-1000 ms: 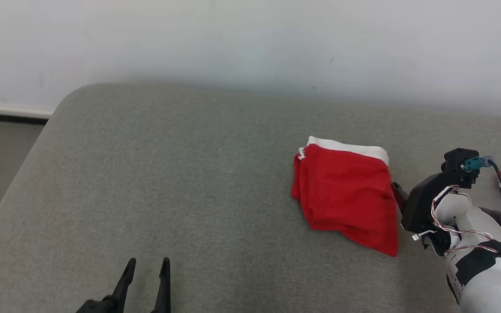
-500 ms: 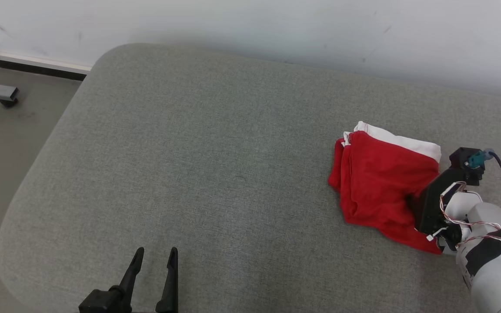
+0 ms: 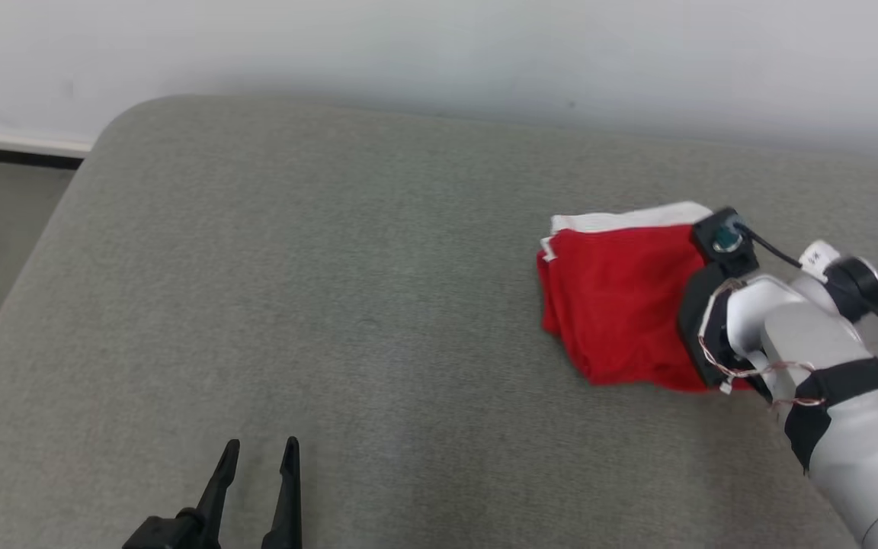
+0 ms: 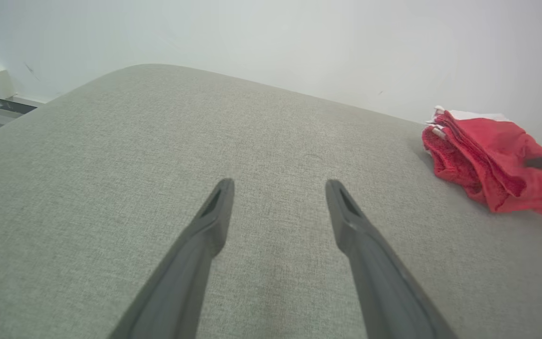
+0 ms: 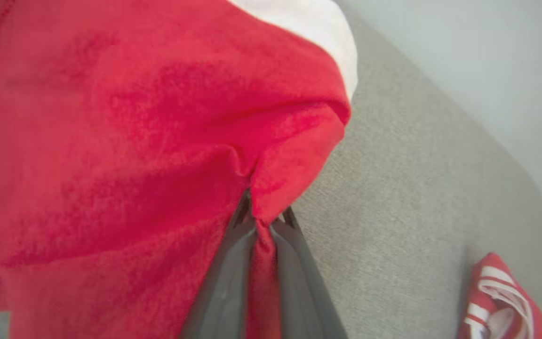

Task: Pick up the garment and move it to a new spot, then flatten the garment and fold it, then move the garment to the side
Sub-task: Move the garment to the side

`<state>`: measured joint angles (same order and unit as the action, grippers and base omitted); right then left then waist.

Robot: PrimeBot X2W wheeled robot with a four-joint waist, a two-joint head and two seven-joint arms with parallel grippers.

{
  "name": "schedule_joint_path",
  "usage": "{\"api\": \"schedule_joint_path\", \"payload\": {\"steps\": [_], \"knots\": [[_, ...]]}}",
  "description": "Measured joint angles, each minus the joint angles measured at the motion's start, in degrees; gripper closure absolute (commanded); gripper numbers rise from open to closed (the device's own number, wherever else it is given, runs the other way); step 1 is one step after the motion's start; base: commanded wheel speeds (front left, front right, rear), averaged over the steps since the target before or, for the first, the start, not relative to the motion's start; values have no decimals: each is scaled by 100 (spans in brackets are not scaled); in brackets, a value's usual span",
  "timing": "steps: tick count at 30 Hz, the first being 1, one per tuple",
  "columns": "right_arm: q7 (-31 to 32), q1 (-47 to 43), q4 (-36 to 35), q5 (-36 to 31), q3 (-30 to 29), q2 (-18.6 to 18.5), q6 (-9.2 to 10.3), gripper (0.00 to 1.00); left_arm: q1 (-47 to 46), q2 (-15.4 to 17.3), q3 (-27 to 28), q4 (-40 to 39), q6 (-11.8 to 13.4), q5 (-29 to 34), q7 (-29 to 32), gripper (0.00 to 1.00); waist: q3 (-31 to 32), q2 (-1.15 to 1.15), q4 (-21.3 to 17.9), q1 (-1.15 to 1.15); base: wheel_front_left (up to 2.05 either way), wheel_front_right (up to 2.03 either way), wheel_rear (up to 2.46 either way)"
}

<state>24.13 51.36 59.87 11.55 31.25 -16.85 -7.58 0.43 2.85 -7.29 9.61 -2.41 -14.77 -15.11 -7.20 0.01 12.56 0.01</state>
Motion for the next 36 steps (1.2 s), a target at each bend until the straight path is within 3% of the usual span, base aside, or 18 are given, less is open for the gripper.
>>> {"api": "schedule_joint_path", "payload": {"steps": [3, 10, 20, 26, 36], "knots": [[185, 142, -563, 425, 671, -210, 0, 100, 16, 4, 14, -53, 35, -12, 0, 0, 32, 0, -244, 0, 0, 0, 0], [581, 550, -1826, 1424, 1746, -1210, 0, 100, -38, 1, 36, -126, 32, -62, 0, 0, 32, 0, -918, 0, 0, 0, 0], [385, 911, -2351, 1714, 2376, -2187, 0, 100, -414, 1, 129, -78, -159, 100, 0, 0, -196, 0, -1677, 0, 0, 0, 0], [77, 1004, -1949, 1693, 2172, -2562, 0, 100, -619, 1, 181, -80, -272, 204, 0, 0, -538, 0, -1881, 0, 0, 0, 0], [-559, 939, -844, 1255, 1302, -2692, 0, 100, -907, 23, 223, -226, -425, 477, 0, 0, -1062, 0, -1920, 0, 0, 0, 0]]}}
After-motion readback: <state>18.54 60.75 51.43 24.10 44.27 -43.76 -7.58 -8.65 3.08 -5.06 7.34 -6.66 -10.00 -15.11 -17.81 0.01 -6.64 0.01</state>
